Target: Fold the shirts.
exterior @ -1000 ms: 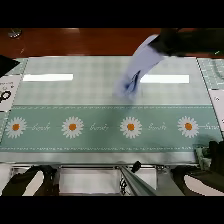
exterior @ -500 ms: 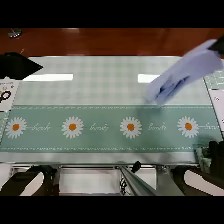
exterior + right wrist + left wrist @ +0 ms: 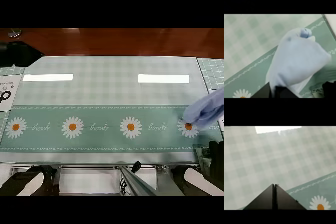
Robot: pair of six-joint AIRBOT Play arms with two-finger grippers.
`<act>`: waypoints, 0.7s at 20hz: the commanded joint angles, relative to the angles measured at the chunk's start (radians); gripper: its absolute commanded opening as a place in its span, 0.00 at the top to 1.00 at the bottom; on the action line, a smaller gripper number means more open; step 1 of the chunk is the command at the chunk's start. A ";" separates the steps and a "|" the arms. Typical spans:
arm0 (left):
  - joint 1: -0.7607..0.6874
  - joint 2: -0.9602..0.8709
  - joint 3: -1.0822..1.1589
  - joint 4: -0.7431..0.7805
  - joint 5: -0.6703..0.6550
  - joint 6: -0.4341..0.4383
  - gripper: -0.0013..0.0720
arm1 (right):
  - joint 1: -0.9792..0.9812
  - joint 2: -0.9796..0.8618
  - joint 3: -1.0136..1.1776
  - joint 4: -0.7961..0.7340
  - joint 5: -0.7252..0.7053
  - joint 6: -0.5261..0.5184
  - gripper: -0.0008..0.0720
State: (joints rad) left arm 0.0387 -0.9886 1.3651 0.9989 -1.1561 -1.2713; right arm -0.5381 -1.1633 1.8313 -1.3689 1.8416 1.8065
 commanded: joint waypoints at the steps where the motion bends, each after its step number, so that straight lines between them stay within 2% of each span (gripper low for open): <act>1: 0.000 -0.072 0.001 0.041 0.089 0.024 0.96 | -0.067 0.014 0.001 -0.064 0.017 0.024 0.95; 3: 0.001 -0.114 0.001 0.042 0.124 0.063 0.96 | -0.100 0.016 0.000 -0.117 0.018 0.023 0.95; 6: 0.021 -0.159 0.001 0.041 0.233 0.068 0.96 | -0.134 0.047 -0.063 -0.272 0.018 0.005 0.95; 10: 0.078 -0.194 0.001 0.041 0.389 0.068 0.96 | -0.147 0.132 -0.258 -0.554 0.018 -0.050 0.95; 14: 0.130 -0.199 0.001 0.041 0.465 0.089 0.96 | -0.161 0.219 -0.459 -0.721 0.018 -0.086 0.95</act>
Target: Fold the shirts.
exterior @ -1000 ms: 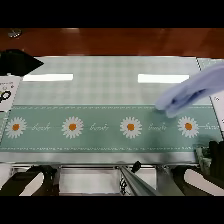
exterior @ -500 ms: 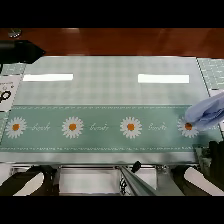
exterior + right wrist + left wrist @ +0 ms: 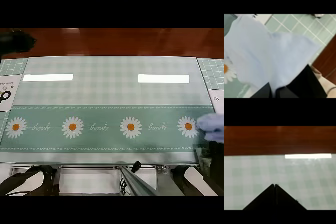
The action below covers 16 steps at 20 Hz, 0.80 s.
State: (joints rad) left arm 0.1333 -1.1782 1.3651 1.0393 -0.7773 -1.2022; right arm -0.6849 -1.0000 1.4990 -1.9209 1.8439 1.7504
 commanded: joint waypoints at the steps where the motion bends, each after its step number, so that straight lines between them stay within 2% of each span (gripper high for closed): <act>1: 0.047 -0.010 0.001 0.001 0.096 0.033 0.96 | -0.048 0.071 -0.158 -0.176 0.016 -0.031 0.95; 4: 0.077 -0.014 0.001 0.001 0.098 0.050 0.96 | -0.208 0.119 -0.212 -0.178 0.015 -0.058 0.95; 8: 0.092 -0.045 0.001 0.001 0.115 0.071 0.96 | -0.494 0.205 -0.301 -0.235 0.015 -0.190 0.95; 11: 0.092 -0.092 0.001 0.001 0.131 0.073 0.96 | -0.684 0.256 -0.395 -0.203 0.012 -0.202 0.95; 13: 0.092 -0.126 0.001 0.001 0.130 0.085 0.96 | -0.736 0.275 -0.453 -0.211 0.012 -0.221 0.95; 16: 0.092 -0.140 0.001 0.001 0.130 0.112 0.96 | -0.741 0.287 -0.529 -0.302 -0.019 -0.252 0.95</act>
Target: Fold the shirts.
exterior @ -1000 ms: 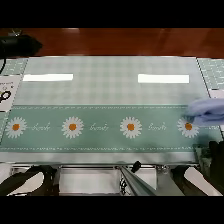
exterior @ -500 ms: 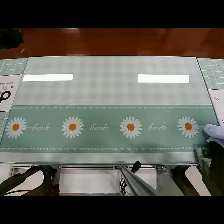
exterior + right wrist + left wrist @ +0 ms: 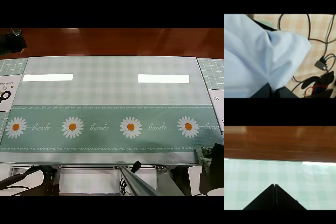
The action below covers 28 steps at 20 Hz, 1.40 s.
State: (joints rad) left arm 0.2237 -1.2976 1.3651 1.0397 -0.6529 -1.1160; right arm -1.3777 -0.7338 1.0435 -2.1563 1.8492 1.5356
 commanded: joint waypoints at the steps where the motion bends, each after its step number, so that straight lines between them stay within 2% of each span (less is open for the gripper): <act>1: 0.002 -0.018 0.002 0.000 0.006 0.041 0.96 | -0.048 0.021 -0.094 -0.105 -0.026 -0.044 0.95; 6: 0.002 -0.018 0.003 0.000 0.005 0.057 0.96 | -0.048 0.021 -0.218 -0.262 -0.095 -0.078 0.95; 10: 0.002 -0.018 0.003 0.000 0.006 0.057 0.96 | -0.049 0.021 -0.273 -0.277 -0.188 -0.078 0.94; 11: 0.002 -0.019 0.003 0.000 0.006 0.057 0.96 | -0.049 0.021 -0.275 -0.269 -0.204 -0.078 0.77; 12: 0.001 -0.019 0.003 0.000 0.005 0.056 0.96 | -0.049 0.021 -0.275 -0.261 -0.209 -0.079 0.50; 13: 0.000 -0.019 0.003 0.000 0.005 0.057 0.96 | -0.048 0.021 -0.275 -0.261 -0.212 -0.091 0.35; 14: 0.000 -0.019 0.003 0.000 0.002 0.057 0.96 | -0.048 0.021 -0.275 -0.261 -0.216 -0.116 0.30; 15: 0.000 -0.019 0.003 0.000 -0.006 0.057 0.96 | -0.047 0.021 -0.274 -0.257 -0.224 -0.127 0.30; 18: 0.000 -0.021 0.003 0.000 -0.083 0.057 0.96 | 0.065 0.020 -0.213 -0.094 -0.274 -0.130 0.30; 21: -0.016 -0.022 0.003 0.000 -0.200 0.007 0.96 | 0.338 0.015 -0.081 0.043 -0.482 -0.134 0.30; 22: -0.029 -0.023 0.003 -0.001 -0.242 -0.001 0.93 | 0.446 -0.008 -0.031 0.086 -0.545 -0.134 0.30; 23: -0.048 -0.026 0.003 0.000 -0.278 -0.006 0.80 | 0.543 -0.048 0.018 0.134 -0.569 -0.134 0.30; 24: -0.076 -0.033 0.003 0.000 -0.319 -0.019 0.45 | 0.643 -0.107 0.072 0.210 -0.569 -0.134 0.30; 25: -0.113 -0.045 0.003 0.000 -0.377 -0.022 0.36 | 0.740 -0.172 0.125 0.308 -0.563 -0.124 0.30; 26: -0.156 -0.057 0.003 0.009 -0.439 -0.023 0.36 | 0.825 -0.232 0.168 0.414 -0.563 -0.094 0.29; 27: -0.202 -0.068 0.003 0.040 -0.496 -0.032 0.36 | 0.904 -0.292 0.206 0.528 -0.562 -0.069 0.21; 28: -0.256 -0.076 0.003 0.115 -0.544 -0.083 0.36 | 0.988 -0.352 0.238 0.642 -0.556 -0.065 0.18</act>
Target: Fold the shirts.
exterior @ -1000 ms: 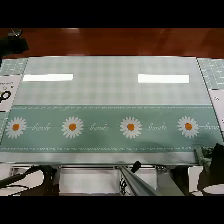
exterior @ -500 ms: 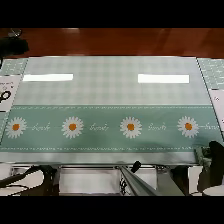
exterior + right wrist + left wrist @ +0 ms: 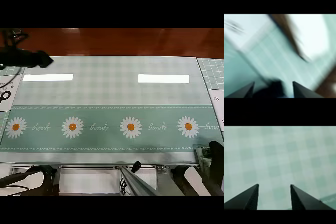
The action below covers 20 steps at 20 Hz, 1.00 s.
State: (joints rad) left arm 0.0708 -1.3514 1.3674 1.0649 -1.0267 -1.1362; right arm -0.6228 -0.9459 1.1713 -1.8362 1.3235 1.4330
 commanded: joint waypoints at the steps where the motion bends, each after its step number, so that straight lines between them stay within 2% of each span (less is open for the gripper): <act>1: -0.167 -0.027 0.001 0.211 -0.218 -0.138 0.35 | 0.318 -0.192 0.132 0.399 -0.015 0.037 0.16; 2: -0.233 -0.029 0.001 0.349 -0.265 -0.226 0.25 | 0.393 -0.231 0.143 0.436 0.011 0.038 0.16; 3: -0.290 -0.028 0.001 0.464 -0.307 -0.313 0.07 | 0.468 -0.263 0.145 0.462 0.047 0.038 0.16; 4: -0.344 -0.028 0.001 0.542 -0.345 -0.378 0.00 | 0.529 -0.287 0.145 0.481 0.077 0.038 0.16; 7: -0.449 -0.027 0.001 0.569 -0.381 -0.429 0.00 | 0.667 -0.323 0.145 0.493 0.105 0.038 0.16; 10: -0.500 -0.026 0.001 0.569 -0.345 -0.500 0.00 | 0.724 -0.323 0.145 0.492 0.089 0.037 0.16; 20: -0.507 -0.033 0.001 0.569 -0.316 -0.500 0.01 | 0.724 -0.323 0.145 0.495 0.079 0.037 0.17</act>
State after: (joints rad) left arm -0.4335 -1.3830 1.3674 1.6299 -1.3434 -1.6302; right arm 0.0971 -1.2675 1.3148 -1.3453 1.4029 1.4704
